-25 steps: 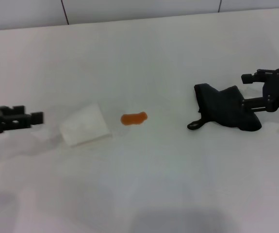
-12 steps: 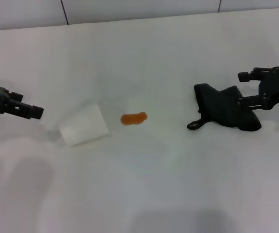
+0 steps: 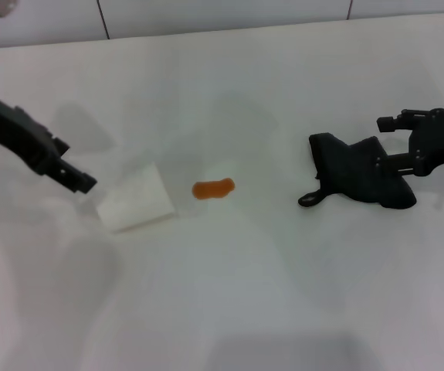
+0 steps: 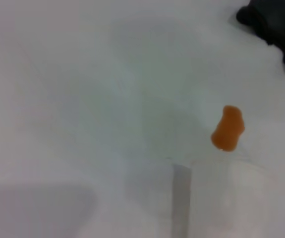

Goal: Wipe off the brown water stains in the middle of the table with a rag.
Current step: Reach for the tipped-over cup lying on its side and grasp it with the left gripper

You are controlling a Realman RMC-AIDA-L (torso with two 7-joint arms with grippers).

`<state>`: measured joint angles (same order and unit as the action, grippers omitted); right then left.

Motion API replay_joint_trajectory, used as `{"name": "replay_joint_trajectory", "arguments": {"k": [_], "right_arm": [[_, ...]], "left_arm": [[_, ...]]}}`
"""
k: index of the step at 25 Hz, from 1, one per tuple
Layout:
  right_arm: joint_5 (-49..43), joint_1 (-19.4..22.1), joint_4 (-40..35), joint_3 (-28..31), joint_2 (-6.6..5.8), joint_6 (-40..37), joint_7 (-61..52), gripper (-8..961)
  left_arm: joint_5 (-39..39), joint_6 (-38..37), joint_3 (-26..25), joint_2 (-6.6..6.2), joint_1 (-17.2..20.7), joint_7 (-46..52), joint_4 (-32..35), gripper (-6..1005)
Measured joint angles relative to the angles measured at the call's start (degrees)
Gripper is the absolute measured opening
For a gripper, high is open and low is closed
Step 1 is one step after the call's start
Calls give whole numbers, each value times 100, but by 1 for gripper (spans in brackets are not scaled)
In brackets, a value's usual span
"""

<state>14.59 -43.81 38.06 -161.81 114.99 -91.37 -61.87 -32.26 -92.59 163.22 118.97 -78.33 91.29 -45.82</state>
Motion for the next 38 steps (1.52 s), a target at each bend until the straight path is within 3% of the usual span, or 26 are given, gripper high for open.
{"name": "replay_joint_trajectory", "arguments": {"k": [11,24,38], "right_arm": [[0,30,-1,0,-2,-2,-28,857],[0,65,42,0,-19,-40,-42,858],[0,-7,26,0,-16,-1,-44,858]], "left_arm": [[-14,1032,-5,9,-155,-400,1101,853],[-115,574,-9,30,-171,-190,1230,848],[-207,625,-10,30,-87,-165,1266,843]]}}
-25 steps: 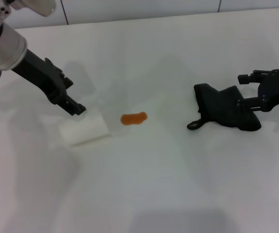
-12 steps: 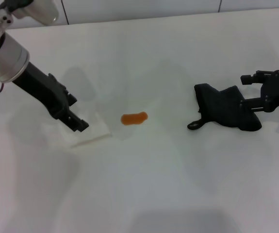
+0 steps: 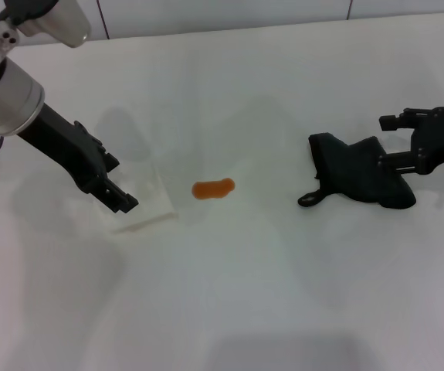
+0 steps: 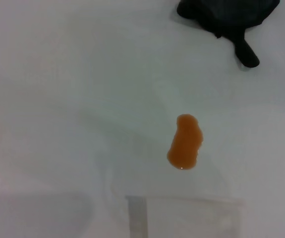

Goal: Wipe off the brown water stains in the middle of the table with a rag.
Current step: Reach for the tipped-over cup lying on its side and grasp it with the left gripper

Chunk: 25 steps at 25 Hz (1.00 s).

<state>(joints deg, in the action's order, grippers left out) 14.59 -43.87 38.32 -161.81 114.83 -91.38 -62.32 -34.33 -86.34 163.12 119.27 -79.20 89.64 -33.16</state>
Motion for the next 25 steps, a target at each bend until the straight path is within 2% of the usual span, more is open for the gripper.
{"name": "replay_joint_trajectory", "arguments": {"k": [25], "right_arm": [[-3,37,3,0,5,-17,0,857]], "left_arm": [[-85,337,-6,8,89,145,302,834]]}}
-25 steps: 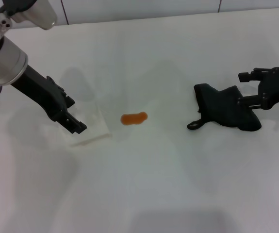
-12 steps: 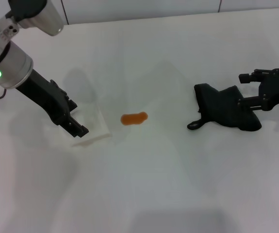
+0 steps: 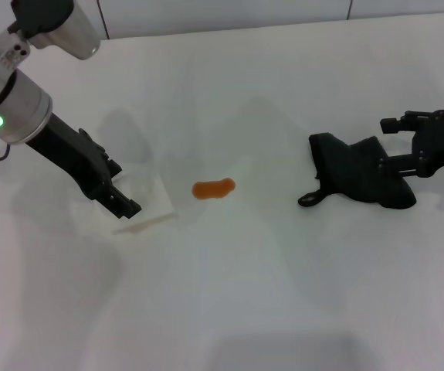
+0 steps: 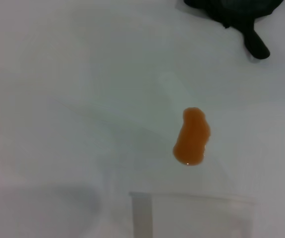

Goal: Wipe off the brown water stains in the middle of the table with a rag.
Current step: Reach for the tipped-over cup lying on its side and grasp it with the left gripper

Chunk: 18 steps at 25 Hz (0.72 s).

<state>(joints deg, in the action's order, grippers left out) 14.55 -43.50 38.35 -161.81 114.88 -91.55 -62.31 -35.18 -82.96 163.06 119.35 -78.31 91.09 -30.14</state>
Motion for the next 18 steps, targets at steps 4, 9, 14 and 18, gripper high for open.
{"name": "replay_joint_trajectory", "arguments": {"k": [4,9,14,18], "right_arm": [[-1,0,-18,0,6,6,0,857],[-8,-4,-15,0,8,6,0,857],[-6,-3,-17,0,6,3,0,857],[-5,-2,-22,0,1,7,0,857]], "left_arm": [[3,38,-2,0,12,32,0,833],[6,131,-3,9,34,48,39,831],[-6,292,-2,11,71,61,173,829],[-25,374,-3,10,80,72,235,828]]}}
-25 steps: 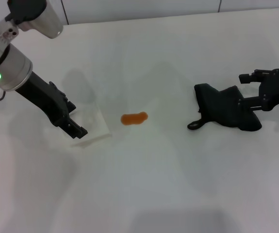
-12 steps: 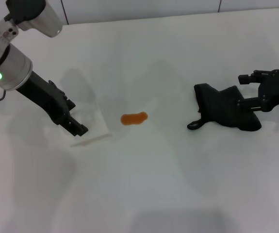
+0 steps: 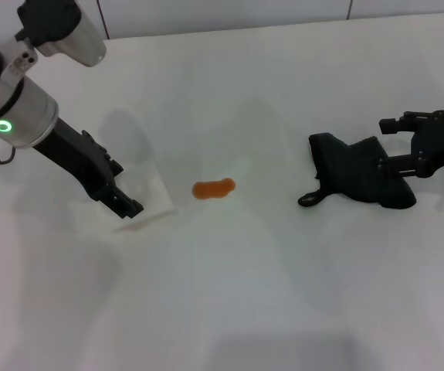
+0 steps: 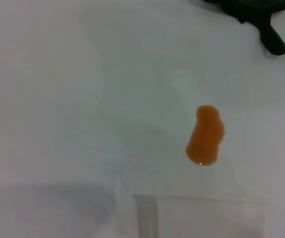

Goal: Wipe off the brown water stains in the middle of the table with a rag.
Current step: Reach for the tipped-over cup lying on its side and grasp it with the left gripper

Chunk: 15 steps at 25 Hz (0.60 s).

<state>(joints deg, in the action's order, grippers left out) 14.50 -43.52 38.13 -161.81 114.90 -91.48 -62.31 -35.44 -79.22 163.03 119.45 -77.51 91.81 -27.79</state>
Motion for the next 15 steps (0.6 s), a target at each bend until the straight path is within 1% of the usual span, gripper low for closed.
{"name": "replay_joint_trajectory", "arguments": {"k": [15], "right_arm": [[6,1,-2,0,5,18,0,858]], "left_arm": [[-31,23,0,0,65,64,126,823]]}}
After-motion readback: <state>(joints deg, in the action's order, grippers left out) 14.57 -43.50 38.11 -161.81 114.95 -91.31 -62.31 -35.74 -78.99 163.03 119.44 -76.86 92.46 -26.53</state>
